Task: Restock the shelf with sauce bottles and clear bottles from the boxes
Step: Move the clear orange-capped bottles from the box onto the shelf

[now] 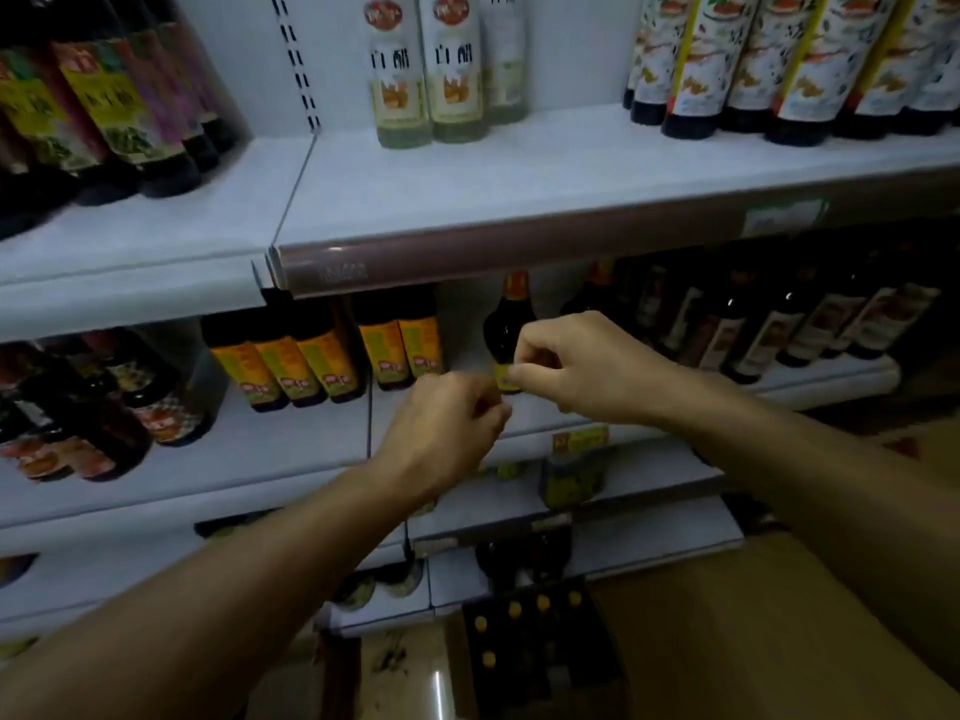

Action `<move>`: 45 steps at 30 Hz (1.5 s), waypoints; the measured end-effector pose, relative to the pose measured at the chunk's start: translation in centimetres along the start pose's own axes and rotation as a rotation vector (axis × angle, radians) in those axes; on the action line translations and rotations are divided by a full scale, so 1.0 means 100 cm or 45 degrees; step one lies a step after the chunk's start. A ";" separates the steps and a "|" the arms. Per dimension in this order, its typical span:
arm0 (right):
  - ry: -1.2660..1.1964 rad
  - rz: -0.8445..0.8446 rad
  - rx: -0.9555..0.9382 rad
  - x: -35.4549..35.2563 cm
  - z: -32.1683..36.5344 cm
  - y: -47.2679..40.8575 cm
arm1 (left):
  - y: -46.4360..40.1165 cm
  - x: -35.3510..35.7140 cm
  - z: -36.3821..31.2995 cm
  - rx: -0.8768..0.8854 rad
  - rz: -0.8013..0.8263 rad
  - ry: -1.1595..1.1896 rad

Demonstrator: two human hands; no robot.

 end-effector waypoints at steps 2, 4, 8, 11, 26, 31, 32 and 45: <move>-0.024 0.023 0.064 0.025 -0.019 0.011 | 0.006 0.026 0.017 -0.035 0.084 -0.017; -0.044 0.054 0.132 0.051 -0.039 0.023 | 0.012 0.052 0.033 -0.068 0.150 0.006; -0.097 0.163 0.224 0.110 -0.079 0.044 | 0.027 0.114 0.064 -0.151 0.287 0.048; -0.157 0.250 0.311 0.155 -0.110 0.062 | 0.042 0.161 0.093 -0.243 0.367 0.050; -0.277 0.503 0.607 0.374 -0.226 0.118 | 0.108 0.351 0.227 -0.604 0.629 0.000; -0.331 0.618 0.675 0.467 -0.256 0.139 | 0.131 0.415 0.277 -0.679 0.673 0.046; -0.306 0.643 0.691 0.484 -0.263 0.143 | 0.137 0.427 0.288 -0.699 0.685 0.060; 0.033 0.801 0.648 0.707 -0.322 0.160 | 0.198 0.587 0.405 -0.858 0.733 0.221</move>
Point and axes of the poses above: each hand's wrist, its own y-axis away from the middle knuckle, its own x-axis out of the palm, z = x × y, the point moved 9 cm from there along -y, towards the middle knuckle, and after that the axes turned 1 degree about -x, right-handed, at the moved point
